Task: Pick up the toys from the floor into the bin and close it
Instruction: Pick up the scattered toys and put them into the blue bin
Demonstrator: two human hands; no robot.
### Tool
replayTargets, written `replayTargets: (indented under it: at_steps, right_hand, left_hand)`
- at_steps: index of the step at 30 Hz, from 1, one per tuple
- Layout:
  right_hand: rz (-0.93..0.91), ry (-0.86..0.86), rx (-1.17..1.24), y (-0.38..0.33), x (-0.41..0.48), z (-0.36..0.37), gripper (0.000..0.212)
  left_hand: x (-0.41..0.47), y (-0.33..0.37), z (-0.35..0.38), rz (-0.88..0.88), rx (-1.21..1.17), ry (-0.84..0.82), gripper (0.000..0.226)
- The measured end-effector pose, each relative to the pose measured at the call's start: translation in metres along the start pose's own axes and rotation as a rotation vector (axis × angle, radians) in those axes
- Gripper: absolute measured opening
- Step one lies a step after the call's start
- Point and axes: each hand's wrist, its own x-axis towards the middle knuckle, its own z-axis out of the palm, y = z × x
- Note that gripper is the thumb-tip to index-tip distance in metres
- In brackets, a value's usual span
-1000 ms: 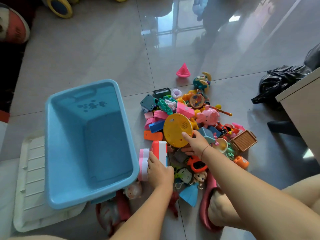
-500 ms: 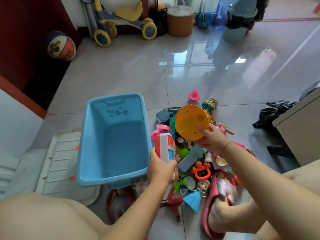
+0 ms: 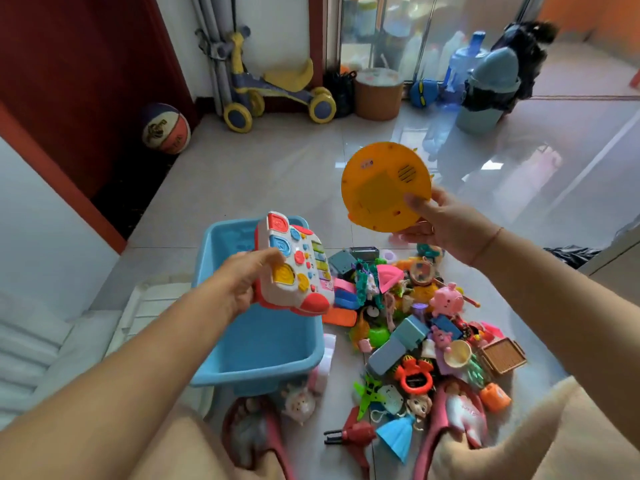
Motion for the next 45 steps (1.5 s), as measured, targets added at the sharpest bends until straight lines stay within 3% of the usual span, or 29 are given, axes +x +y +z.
replayTargets:
  at_steps: [5, 8, 16, 24, 26, 30, 36, 43, 45]
  right_hand:
    - [-0.091, -0.053, -0.074, -0.04, 0.017, 0.028, 0.029]
    - [-0.129, -0.082, -0.133, -0.05, 0.031, 0.054, 0.029]
    - [-0.158, -0.045, -0.443, -0.002, 0.096, 0.15, 0.043]
    - [0.047, -0.01, -0.625, 0.11, 0.152, 0.218, 0.048]
    - [0.101, 0.027, -0.627, 0.133, 0.165, 0.229, 0.05]
    - [0.195, 0.091, -0.595, 0.166, 0.188, 0.246, 0.05]
    - [0.294, 0.146, -0.6, 0.208, 0.2, 0.275, 0.058]
    - [0.353, -0.026, -0.548, 0.236, 0.214, 0.284, 0.07]
    - [0.381, -0.107, -0.531, 0.237, 0.22, 0.287, 0.063]
  left_hand:
    - [0.007, 0.042, -0.049, 0.042, 0.076, 0.042, 0.033]
    - [0.015, 0.051, -0.077, 0.037, 0.089, 0.075, 0.042]
    - [0.064, -0.005, -0.109, -0.139, -0.009, 0.127, 0.033]
    - [0.123, -0.088, -0.096, -0.42, -0.046, 0.092, 0.005]
    - [0.139, -0.105, -0.096, -0.457, -0.065, 0.074, 0.006]
    - [0.172, -0.128, -0.097, -0.543, -0.066, 0.014, 0.032]
    - [0.192, -0.153, -0.092, -0.614, -0.023, -0.02, 0.038]
    - [0.199, -0.166, -0.096, -0.663, 0.014, 0.008, 0.031]
    - [0.198, -0.169, -0.096, -0.659, 0.056, 0.064, 0.022]
